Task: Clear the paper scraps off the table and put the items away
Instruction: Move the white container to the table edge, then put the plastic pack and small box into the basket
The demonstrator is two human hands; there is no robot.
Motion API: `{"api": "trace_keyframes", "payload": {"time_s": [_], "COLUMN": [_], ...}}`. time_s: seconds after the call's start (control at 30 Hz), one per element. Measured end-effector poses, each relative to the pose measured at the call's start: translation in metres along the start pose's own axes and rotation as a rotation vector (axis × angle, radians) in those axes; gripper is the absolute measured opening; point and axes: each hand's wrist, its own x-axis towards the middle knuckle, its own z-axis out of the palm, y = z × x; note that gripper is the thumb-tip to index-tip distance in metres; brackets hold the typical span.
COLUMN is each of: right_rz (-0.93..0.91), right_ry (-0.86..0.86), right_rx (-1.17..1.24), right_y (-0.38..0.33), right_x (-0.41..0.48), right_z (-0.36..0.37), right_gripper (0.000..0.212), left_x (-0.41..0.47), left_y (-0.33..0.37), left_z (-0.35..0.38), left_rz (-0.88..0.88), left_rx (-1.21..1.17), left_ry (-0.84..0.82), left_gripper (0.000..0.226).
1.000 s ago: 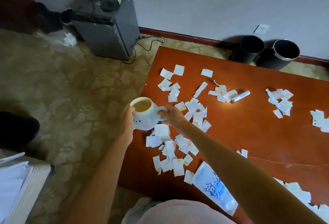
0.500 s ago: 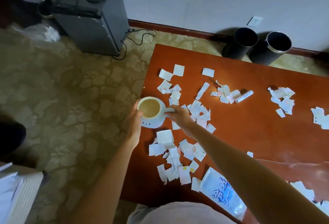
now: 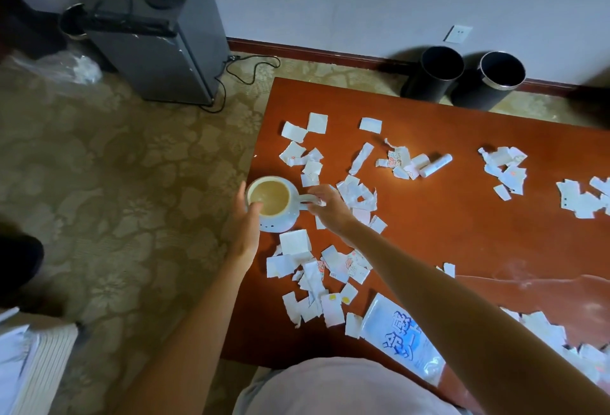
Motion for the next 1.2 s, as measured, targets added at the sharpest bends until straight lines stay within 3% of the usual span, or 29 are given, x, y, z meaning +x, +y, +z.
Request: {"api": "trace_keyframes", "payload": {"time_s": [0.17,0.23,0.33,0.43,0.6,0.77,0.93,1.1,1.2], "right_rz": [-0.067,-0.068,-0.001,0.052,0.089,0.07,0.033,0.005,-0.043], "right_ry": [0.186,0.226,0.257,0.119,-0.038,-0.057,-0.07,-0.074,-0.084], "right_rx": [-0.054,-0.141,-0.273,-0.44,-0.683,-0.76,-0.652,-0.508,-0.383], "right_y": [0.028,0.051,0.094,0.134,0.17,0.174,0.174,0.177,0.174], "right_x": [-0.036,-0.061,-0.103,-0.14,-0.159,-0.152,-0.145,-0.135,-0.127], "right_z": [-0.039,-0.055,-0.066,-0.063,-0.06,-0.065,-0.088,-0.125,-0.15], "right_gripper": [0.035,0.029,0.031,0.052,0.082,0.066,0.018,0.012,0.032], "left_x": [-0.045,-0.068,-0.102,-0.125,-0.149,-0.161,-0.168,-0.174,-0.181], "left_y": [0.01,0.012,0.007,-0.015,-0.036,-0.03,-0.014,0.002,0.012], "left_z": [0.018,0.034,0.06,0.083,0.108,0.13,0.151,0.171,0.182], "left_rz": [0.218,0.306,0.305,0.21,0.154,0.079,0.037,-0.011,-0.075], "left_rx": [0.017,0.041,0.134,0.243,0.289,0.291,0.234,0.184,0.162], "left_ry": [0.306,0.244,-0.003,-0.167,-0.231,-0.171,-0.096,0.007,0.054], "left_gripper": [0.056,0.049,0.043,0.041,0.039,0.036,0.03,0.029,0.032]}}
